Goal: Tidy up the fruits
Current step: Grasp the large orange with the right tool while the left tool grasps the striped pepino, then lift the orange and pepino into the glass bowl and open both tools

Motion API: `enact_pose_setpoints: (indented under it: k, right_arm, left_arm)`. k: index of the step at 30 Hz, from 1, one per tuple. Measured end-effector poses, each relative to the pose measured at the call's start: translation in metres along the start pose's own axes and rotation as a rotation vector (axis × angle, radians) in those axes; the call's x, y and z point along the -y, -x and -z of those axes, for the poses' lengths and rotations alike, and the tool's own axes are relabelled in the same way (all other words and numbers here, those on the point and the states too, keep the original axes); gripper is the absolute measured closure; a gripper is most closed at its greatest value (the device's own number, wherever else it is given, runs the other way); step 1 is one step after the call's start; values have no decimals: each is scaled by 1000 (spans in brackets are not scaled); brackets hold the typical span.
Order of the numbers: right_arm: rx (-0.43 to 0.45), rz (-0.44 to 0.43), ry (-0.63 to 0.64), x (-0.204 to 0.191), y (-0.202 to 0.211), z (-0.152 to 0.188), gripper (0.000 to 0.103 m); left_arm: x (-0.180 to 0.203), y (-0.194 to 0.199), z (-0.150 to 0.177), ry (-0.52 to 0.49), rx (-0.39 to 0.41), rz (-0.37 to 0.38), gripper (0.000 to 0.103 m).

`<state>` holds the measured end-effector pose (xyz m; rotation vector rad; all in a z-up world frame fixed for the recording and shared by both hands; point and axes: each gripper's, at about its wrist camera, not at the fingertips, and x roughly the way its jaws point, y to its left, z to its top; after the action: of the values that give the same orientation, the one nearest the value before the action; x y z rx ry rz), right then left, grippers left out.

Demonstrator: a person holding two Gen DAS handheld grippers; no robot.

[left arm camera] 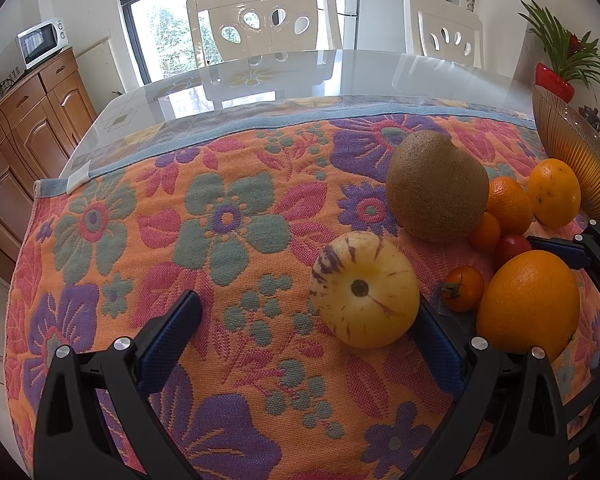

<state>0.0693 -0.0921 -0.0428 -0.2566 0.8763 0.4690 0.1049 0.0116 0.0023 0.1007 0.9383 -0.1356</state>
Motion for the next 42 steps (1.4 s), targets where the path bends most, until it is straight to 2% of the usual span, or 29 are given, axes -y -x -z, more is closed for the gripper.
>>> enact_pose_setpoints:
  k: [7,13,15,16,17,18,19,22,24,28,35,42]
  right_arm:
    - [11,20,13,-2,3,0,3]
    - [75,84,41,-10,14,1,3]
    - [102,90,71,-16,19,2,9]
    - [115,76,94,-19,21,3,27]
    - [138,93,119,-25,25,4,34]
    - [157,90,135,-28,29,6,41]
    - [172,90,145,-30,31,6,43]
    - [177,53,128,-26,32,6,43]
    - [194,33,93,-20,35,4,43]
    - [211,-15,30,-8,39,4,43]
    - [303,-86,-53,8,56,9,43]
    - [318,-111,-129,24,59,10,43]
  left_arm:
    - [0,0,0,0,0,0,5]
    - [1,0,0,0,1,-1,5]
    - [-1,3,0,8,8,1,5]
    - [-2,6,1,11,23,11,16]
    - [-2,10,2,2,44,34,24]
    - [-1,15,4,-13,63,50,50]
    - [5,21,6,-52,89,84,60]
    - [21,23,9,-121,101,23,61]
    - [23,26,9,-137,117,24,60]
    - [16,27,8,-101,118,24,60]
    - [6,25,6,-48,105,27,60]
    - [8,24,7,-44,107,1,60]
